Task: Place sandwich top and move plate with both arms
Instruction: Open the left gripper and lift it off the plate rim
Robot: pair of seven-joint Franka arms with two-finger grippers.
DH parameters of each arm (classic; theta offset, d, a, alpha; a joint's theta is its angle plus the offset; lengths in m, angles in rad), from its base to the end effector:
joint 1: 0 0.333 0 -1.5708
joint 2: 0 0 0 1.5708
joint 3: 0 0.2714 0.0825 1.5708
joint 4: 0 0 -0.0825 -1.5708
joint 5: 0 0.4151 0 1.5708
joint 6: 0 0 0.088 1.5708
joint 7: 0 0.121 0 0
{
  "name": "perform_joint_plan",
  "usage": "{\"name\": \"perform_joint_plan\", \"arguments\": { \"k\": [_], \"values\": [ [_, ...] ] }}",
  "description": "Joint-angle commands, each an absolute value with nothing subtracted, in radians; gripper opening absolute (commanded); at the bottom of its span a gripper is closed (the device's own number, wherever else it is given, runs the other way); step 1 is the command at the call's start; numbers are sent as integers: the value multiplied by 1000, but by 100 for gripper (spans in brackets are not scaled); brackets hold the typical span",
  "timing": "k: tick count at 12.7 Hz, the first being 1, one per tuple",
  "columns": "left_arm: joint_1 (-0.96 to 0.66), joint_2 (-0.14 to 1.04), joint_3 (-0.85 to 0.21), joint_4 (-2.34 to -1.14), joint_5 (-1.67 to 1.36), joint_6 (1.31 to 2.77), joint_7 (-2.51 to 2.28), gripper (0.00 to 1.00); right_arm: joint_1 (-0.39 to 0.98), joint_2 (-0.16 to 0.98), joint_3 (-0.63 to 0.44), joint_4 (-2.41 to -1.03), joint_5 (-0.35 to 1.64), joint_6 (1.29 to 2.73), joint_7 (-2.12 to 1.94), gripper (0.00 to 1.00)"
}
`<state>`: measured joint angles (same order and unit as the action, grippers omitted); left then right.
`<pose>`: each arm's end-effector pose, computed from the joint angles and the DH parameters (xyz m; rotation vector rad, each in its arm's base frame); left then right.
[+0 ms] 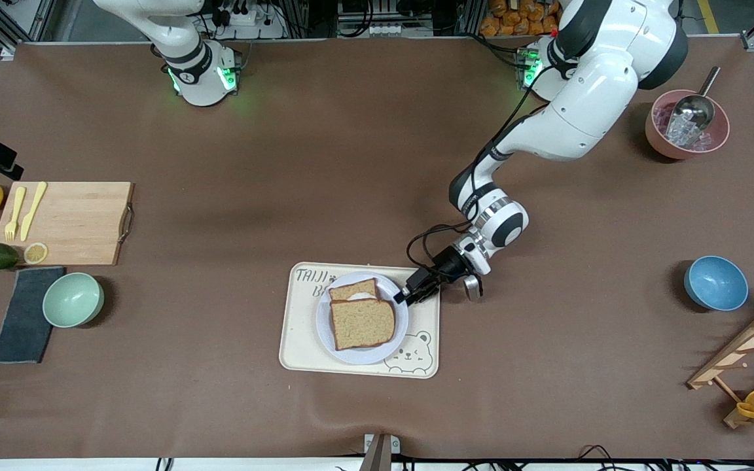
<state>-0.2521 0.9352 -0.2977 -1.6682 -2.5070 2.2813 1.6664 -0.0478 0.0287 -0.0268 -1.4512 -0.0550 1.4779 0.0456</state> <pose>0.5564 -0.3607 0.0306 1.6901 0.3509 0.6225 0.5818 -0.0504 0.6008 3.0800 -0.1931 -0.0043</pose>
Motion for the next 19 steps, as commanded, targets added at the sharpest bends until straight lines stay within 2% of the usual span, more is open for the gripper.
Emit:
{"name": "perform_joint_plan", "arguments": {
  "k": [1, 7, 11, 14, 16, 19],
  "values": [
    [-244, 936, -285, -1661, -2531, 2276, 1707, 100, -63, 21, -18, -1443, -55, 1466, 38, 100],
    [-230, 835, -302, -1669, -2545, 2457, 1683, 100, -61, 21, -18, -1443, -51, 1468, 41, 100],
    [-233, 720, -314, -1663, -2536, 2733, 1597, 100, -63, 26, -18, -1443, -29, 1473, 61, 100],
    [-236, 713, -311, -1661, -2496, 2775, 1597, 100, -61, 26, -18, -1443, -28, 1480, 60, 100],
    [-227, 700, -313, -1661, -2375, 2867, 1594, 100, -58, 26, -17, -1443, -25, 1477, 60, 100],
    [-227, 698, -311, -1666, -2300, 2928, 1595, 100, -57, 26, -17, -1445, -25, 1470, 58, 100]
  ]
}}
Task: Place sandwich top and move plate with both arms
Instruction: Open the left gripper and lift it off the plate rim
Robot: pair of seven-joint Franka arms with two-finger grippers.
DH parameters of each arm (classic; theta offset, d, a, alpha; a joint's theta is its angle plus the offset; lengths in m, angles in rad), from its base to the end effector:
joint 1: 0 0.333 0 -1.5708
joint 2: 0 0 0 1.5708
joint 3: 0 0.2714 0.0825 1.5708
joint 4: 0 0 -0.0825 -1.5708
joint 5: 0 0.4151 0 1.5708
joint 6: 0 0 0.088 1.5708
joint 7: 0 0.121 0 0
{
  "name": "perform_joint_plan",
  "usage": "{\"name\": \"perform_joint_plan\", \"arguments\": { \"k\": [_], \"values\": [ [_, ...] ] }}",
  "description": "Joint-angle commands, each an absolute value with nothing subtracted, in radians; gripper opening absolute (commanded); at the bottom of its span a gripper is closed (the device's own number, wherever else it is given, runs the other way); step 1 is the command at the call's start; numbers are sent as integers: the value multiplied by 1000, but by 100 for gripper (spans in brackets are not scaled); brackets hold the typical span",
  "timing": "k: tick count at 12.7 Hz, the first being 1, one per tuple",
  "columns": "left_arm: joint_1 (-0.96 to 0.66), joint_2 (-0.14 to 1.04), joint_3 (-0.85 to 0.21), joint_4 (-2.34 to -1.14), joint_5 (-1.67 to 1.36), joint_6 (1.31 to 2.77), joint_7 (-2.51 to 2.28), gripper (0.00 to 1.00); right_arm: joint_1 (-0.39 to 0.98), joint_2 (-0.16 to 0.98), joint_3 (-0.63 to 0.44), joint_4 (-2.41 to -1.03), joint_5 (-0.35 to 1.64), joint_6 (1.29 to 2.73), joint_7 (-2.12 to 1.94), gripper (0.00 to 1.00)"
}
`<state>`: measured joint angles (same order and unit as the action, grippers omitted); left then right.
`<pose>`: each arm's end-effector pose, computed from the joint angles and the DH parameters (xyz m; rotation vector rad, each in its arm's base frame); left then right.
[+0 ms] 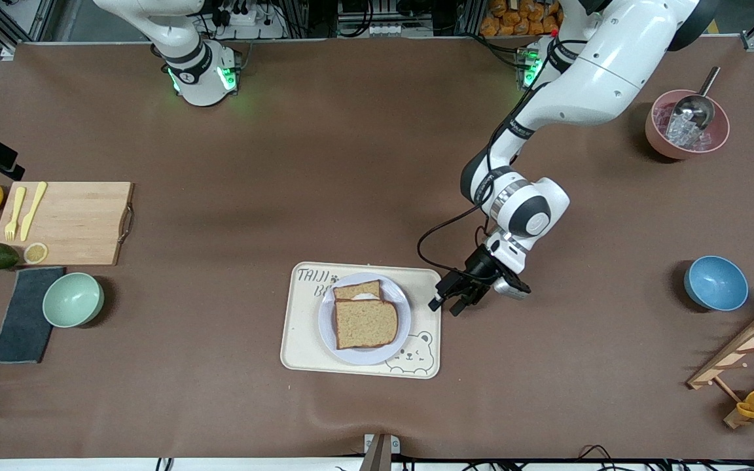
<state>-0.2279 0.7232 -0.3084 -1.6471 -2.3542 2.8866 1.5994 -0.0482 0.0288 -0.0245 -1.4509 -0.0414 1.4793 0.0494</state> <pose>0.5935 -0.2988 0.1272 2.1568 0.3493 0.7205 0.5822 -0.0475 0.6009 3.0935 -0.1949 -0.0014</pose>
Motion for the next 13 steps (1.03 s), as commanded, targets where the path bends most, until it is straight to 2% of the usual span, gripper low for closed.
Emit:
{"name": "perform_joint_plan", "arguments": {
  "k": [1, 3, 9, 13],
  "values": [
    [-227, 698, -310, -1666, -2246, 2959, 1595, 100, -55, 28, -17, -1445, -25, 1470, 58, 100],
    [-206, 698, -311, -1675, -2171, 2973, 1598, 100, -52, 29, -15, -1445, -25, 1470, 58, 100],
    [-111, 655, -321, -1804, -1837, 2973, 1603, 100, -46, 32, -14, -1448, -25, 1471, 60, 100],
    [-60, 658, -321, -1828, -1669, 2971, 1601, 100, -48, 34, -14, -1447, -25, 1477, 60, 100]
  ]
}}
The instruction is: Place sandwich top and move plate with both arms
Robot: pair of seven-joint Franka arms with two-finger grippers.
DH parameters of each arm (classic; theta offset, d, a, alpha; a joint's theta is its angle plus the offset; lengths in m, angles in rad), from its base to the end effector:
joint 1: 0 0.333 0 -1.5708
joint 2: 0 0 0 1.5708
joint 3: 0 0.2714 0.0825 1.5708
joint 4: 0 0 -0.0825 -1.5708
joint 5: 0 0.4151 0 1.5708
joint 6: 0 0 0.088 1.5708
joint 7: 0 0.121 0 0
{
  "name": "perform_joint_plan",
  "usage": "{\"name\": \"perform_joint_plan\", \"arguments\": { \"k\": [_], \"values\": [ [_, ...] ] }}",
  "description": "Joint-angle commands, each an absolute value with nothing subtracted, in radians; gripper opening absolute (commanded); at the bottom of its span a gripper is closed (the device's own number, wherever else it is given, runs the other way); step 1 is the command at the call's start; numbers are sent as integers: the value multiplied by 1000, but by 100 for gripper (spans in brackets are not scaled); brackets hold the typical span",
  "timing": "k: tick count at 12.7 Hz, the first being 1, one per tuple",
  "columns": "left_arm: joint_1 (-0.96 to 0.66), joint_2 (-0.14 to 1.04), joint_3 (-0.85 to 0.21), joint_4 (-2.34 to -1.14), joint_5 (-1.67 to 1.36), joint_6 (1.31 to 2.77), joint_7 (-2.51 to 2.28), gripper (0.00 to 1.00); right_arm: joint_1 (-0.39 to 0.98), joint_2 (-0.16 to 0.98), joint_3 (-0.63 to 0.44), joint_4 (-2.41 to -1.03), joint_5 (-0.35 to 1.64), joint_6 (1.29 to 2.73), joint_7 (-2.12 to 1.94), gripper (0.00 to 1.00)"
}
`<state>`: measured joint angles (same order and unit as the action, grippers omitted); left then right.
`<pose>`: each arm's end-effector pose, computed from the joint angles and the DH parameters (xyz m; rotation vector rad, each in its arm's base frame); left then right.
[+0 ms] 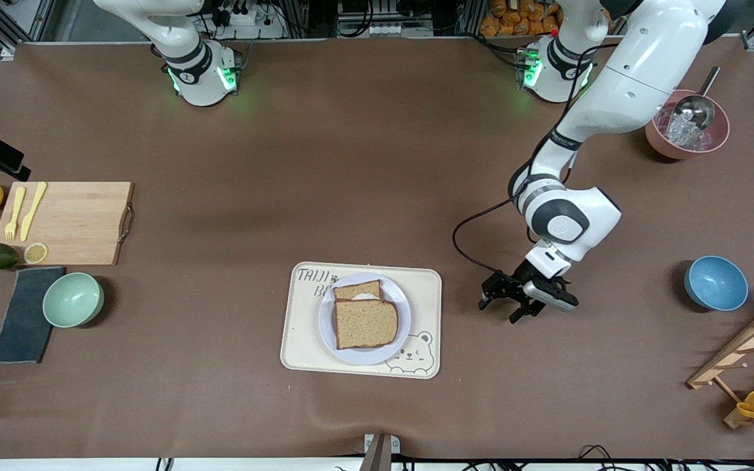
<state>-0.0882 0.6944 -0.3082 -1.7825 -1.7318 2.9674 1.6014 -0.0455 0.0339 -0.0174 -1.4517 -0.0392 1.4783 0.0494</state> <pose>0.6109 -0.1853 0.1072 2.5005 -0.2337 0.8245 0.5839 -0.0417 0.5974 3.0968 -0.1795 -0.0117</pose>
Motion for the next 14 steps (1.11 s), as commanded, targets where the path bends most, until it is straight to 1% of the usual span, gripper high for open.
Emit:
{"name": "perform_joint_plan", "arguments": {
  "k": [1, 6, 9, 12, 14],
  "values": [
    [-46, 658, -321, -1835, -1639, 2970, 1601, 100, -48, 34, -14, -1447, -23, 1479, 60, 100],
    [-25, 641, -318, -1856, -1559, 2967, 1582, 100, -46, 37, -12, -1447, -23, 1479, 60, 100],
    [1, 608, -316, -1877, -1428, 2961, 1471, 100, -44, 38, -12, -1447, -23, 1479, 60, 100],
    [11, 585, -307, -1899, -1388, 2961, 1462, 100, -44, 38, -12, -1447, -23, 1477, 60, 100],
    [20, 568, -295, -1920, -1310, 2961, 1427, 100, -44, 38, -12, -1447, -23, 1477, 60, 100]
  ]
}}
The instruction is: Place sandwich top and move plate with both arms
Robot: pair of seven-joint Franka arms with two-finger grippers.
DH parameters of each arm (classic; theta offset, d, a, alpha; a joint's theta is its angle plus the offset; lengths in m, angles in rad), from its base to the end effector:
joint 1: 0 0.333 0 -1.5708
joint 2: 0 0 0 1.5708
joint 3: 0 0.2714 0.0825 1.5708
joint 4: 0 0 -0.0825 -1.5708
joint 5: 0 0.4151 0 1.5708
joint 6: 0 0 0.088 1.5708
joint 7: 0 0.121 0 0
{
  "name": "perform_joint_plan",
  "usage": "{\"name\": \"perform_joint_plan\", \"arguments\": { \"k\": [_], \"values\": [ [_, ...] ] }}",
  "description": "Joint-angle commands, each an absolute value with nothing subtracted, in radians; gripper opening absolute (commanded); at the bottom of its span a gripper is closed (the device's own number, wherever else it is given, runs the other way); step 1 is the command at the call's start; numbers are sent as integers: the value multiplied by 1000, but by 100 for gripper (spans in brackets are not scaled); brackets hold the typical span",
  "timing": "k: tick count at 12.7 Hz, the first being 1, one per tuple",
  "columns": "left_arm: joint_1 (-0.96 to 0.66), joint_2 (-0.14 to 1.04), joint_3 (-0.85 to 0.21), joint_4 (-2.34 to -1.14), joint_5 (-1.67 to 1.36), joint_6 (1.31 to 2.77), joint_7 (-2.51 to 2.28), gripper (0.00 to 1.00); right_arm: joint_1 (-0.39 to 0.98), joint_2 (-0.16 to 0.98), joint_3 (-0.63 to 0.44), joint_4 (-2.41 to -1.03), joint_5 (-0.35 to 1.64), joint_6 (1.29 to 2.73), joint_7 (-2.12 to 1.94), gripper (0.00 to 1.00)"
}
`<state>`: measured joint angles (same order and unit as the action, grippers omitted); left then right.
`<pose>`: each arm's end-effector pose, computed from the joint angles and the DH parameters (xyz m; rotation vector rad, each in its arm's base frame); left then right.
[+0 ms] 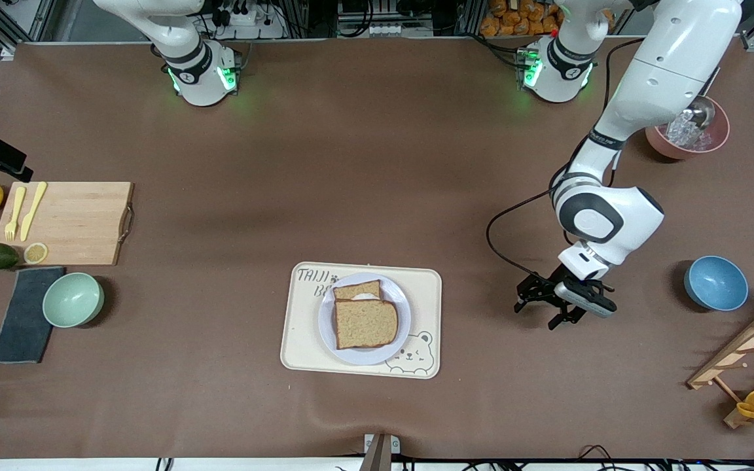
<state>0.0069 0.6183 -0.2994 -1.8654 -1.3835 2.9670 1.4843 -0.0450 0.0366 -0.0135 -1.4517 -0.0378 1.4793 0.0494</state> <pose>0.6288 -0.1216 0.1348 2.5969 -0.4498 0.8628 0.5849 -0.0390 0.5959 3.0987 -0.1724 -0.0142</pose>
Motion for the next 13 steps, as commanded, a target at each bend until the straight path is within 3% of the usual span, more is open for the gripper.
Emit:
{"name": "perform_joint_plan", "arguments": {
  "k": [1, 8, 13],
  "values": [
    [32, 551, -295, -1939, -1255, 2956, 1383, 100, -44, 38, -12, -1447, -23, 1477, 60, 100],
    [112, 411, -287, -2095, -1149, 2901, 1296, 100, -44, 38, -12, -1445, -23, 1480, 60, 100],
    [179, 338, -252, -2140, -942, 2755, 1134, 100, -46, 38, -12, -1445, -25, 1482, 60, 100]
  ]
}}
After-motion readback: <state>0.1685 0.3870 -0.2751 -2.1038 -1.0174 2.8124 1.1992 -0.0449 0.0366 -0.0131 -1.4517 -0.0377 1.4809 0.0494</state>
